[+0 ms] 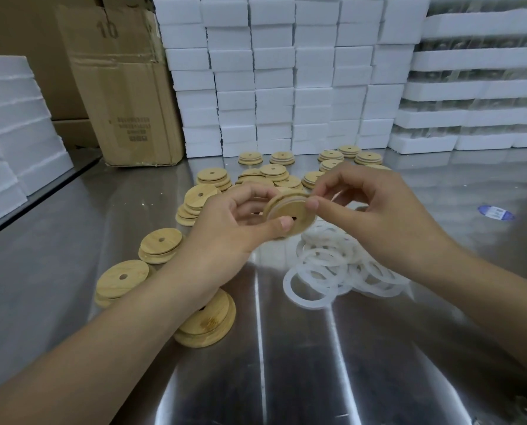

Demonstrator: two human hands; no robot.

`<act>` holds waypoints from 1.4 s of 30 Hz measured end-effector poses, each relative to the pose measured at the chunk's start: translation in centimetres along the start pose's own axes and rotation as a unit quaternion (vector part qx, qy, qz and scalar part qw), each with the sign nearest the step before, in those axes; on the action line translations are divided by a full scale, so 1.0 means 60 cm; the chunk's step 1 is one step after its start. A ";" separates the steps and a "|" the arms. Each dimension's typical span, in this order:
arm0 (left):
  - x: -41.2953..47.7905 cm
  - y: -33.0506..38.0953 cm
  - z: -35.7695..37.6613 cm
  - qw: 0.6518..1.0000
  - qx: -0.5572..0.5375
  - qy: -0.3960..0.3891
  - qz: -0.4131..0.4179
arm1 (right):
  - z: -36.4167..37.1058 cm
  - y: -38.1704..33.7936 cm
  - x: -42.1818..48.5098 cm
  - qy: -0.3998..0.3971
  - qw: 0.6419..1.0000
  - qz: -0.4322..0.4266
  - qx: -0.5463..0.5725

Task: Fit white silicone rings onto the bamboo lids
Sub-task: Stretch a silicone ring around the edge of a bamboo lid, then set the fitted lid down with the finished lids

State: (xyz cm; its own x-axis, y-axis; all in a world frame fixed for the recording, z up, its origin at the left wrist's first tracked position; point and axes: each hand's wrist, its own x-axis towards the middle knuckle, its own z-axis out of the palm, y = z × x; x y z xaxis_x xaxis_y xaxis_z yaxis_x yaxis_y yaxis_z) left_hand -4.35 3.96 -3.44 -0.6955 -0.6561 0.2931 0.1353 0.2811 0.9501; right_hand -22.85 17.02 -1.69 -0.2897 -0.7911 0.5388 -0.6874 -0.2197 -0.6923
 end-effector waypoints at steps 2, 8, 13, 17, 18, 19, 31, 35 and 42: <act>0.002 0.001 -0.002 1.000 0.006 -0.002 0.023 | -0.001 0.003 0.001 -0.003 1.000 -0.006 0.009; 0.006 0.005 -0.011 0.997 0.026 -0.031 0.062 | -0.011 0.013 0.006 -0.082 0.984 0.075 0.136; 0.004 -0.001 -0.007 0.999 0.008 -0.027 0.041 | -0.014 0.012 0.007 -0.093 0.988 0.036 0.117; 0.003 -0.003 -0.003 0.999 0.021 -0.029 0.024 | -0.020 0.011 0.009 -0.108 0.988 0.035 0.101; 0.003 -0.002 -0.001 0.999 0.017 -0.028 0.020 | -0.019 0.010 0.009 -0.112 0.988 0.039 0.100; 0.002 -0.001 0.000 0.999 0.016 -0.023 0.018 | -0.019 0.009 0.009 -0.113 0.987 0.049 0.105; 0.004 0.002 -0.008 0.995 0.029 0.096 -0.027 | -0.198 0.197 0.025 0.094 0.912 0.359 -0.174; 0.004 0.001 -0.005 0.994 0.041 0.096 -0.032 | -0.191 0.193 0.028 0.065 0.900 0.328 -0.279; 0.003 -0.001 -0.003 0.994 0.044 0.100 -0.029 | -0.176 0.183 0.032 0.010 0.948 0.278 -0.154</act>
State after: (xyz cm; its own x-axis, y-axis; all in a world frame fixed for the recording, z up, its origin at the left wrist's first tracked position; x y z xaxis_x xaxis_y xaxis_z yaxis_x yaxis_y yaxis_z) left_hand -4.36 3.67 -3.41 -0.5452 -0.7965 0.2616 0.0300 0.2933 0.9555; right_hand -37.98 19.10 -3.21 -0.6754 -0.7236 0.1422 -0.5853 0.4088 -0.7002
